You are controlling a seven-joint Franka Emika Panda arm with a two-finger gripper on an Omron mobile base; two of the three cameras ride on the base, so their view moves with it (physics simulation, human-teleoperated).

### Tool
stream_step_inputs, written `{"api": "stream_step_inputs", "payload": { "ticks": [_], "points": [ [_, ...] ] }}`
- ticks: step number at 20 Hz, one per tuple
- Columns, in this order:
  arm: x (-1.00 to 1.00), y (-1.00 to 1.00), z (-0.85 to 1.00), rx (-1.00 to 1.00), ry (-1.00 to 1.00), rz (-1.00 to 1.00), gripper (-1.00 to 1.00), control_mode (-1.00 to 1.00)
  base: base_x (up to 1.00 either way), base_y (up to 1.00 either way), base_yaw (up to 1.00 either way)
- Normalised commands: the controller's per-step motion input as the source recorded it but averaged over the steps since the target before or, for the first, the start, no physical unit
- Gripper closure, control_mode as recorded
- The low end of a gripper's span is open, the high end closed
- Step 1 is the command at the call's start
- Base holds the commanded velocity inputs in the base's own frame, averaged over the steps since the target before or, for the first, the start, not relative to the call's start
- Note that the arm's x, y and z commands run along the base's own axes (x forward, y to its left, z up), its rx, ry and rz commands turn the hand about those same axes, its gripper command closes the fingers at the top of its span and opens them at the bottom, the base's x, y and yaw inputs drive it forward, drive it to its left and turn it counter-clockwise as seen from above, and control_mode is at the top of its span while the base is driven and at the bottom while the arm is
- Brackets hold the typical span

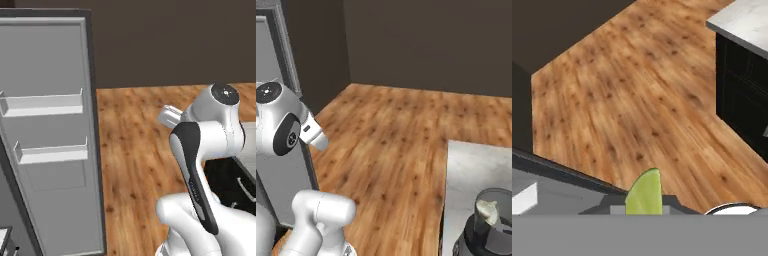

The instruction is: Grab the garlic and lemon wedge from the fridge, place them in the blender, close the lid, and turn on the blender to create a marinade.

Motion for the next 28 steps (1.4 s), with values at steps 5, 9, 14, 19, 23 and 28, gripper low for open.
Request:
{"api": "stream_step_inputs", "payload": {
  "ticks": [5,9,14,19,23,28],
  "points": [
    [0.0,0.0,0.0,0.0,0.0,0.0,1.0,1.0,0.0,0.05,-1.0],
    [0.0,0.0,0.0,0.0,0.0,0.0,1.0,1.0,0.0,0.02,-1.0],
    [0.0,0.0,0.0,0.0,0.0,0.0,1.0,1.0,0.0,0.0,-0.99],
    [0.0,0.0,0.0,0.0,0.0,0.0,1.0,1.0,0.22,0.14,-0.87],
    [0.0,0.0,0.0,0.0,0.0,0.0,1.0,1.0,0.28,0.15,-0.78],
    [0.0,0.0,0.0,0.0,0.0,0.0,1.0,1.0,0.17,0.02,-0.46]
  ]
}}
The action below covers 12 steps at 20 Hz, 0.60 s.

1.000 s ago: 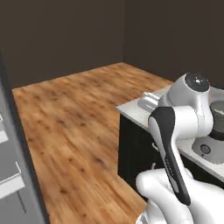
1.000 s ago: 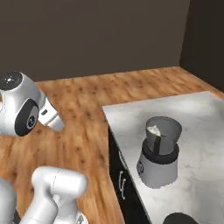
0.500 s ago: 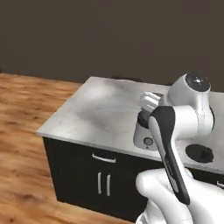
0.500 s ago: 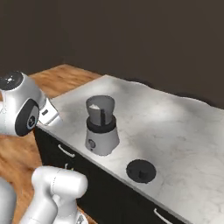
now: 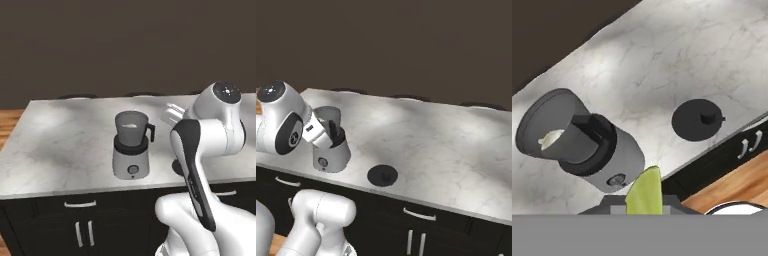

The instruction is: Grab the garlic and lemon wedge from the fridge, place them in the blender, close the lid, and turn on the blender to create a marinade.

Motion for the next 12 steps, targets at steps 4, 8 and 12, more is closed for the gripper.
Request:
{"api": "stream_step_inputs", "payload": {
  "ticks": [4,8,12],
  "points": [
    [0.0,0.0,0.0,0.0,0.0,0.0,1.0,1.0,0.28,0.05,-0.27],
    [0.0,0.0,0.0,0.0,0.0,0.0,1.0,1.0,0.22,0.16,-0.12],
    [0.0,0.0,0.0,0.0,0.0,0.0,1.0,1.0,0.02,0.32,-0.03]
  ]
}}
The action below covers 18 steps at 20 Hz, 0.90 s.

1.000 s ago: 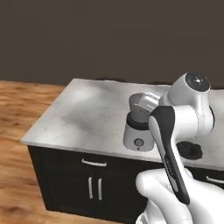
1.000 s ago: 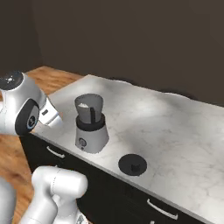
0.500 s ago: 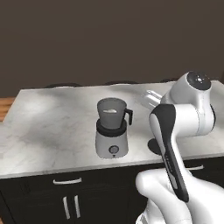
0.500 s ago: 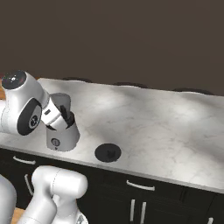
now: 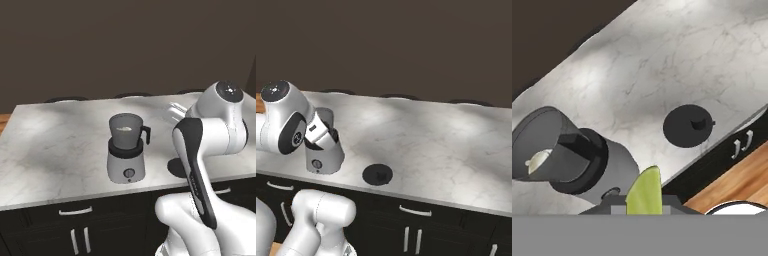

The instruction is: Grab the garlic and lemon wedge from the fridge, place them in the blender, close the lid, and turn on the blender to create a marinade.

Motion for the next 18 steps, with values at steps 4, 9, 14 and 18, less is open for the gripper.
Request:
{"api": "stream_step_inputs", "payload": {
  "ticks": [4,9,14,18],
  "points": [
    [0.06,0.09,0.0,0.0,0.0,0.0,1.0,-1.0,0.07,0.22,-0.01],
    [0.51,0.52,0.08,0.0,0.0,0.0,1.0,-1.0,0.0,0.0,0.0],
    [0.75,0.5,0.05,0.0,0.02,0.0,1.0,-1.0,0.0,0.0,0.0],
    [0.85,0.31,0.17,0.0,0.12,0.0,1.0,-1.0,0.0,0.0,0.0]
  ]
}}
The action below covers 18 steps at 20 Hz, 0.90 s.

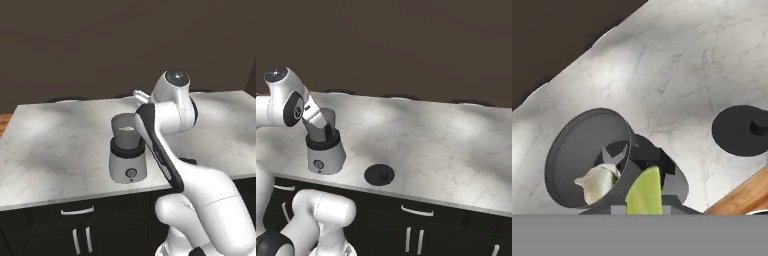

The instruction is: Grab the garlic and lemon wedge from the fridge, place them in the blender, close the lid, and turn on the blender to create a marinade.

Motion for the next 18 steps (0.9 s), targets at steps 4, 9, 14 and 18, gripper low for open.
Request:
{"api": "stream_step_inputs", "payload": {
  "ticks": [4,9,14,18],
  "points": [
    [0.83,0.18,0.06,0.0,0.19,0.01,1.0,-1.0,0.0,0.0,0.0],
    [0.28,0.11,0.0,0.0,0.14,0.03,1.0,-1.0,0.0,0.0,0.0],
    [0.0,0.02,-0.37,0.0,0.06,0.0,1.0,-1.0,0.0,0.0,0.0],
    [0.0,0.07,-0.4,0.0,0.07,0.0,1.0,-1.0,0.0,0.0,0.0]
  ]
}}
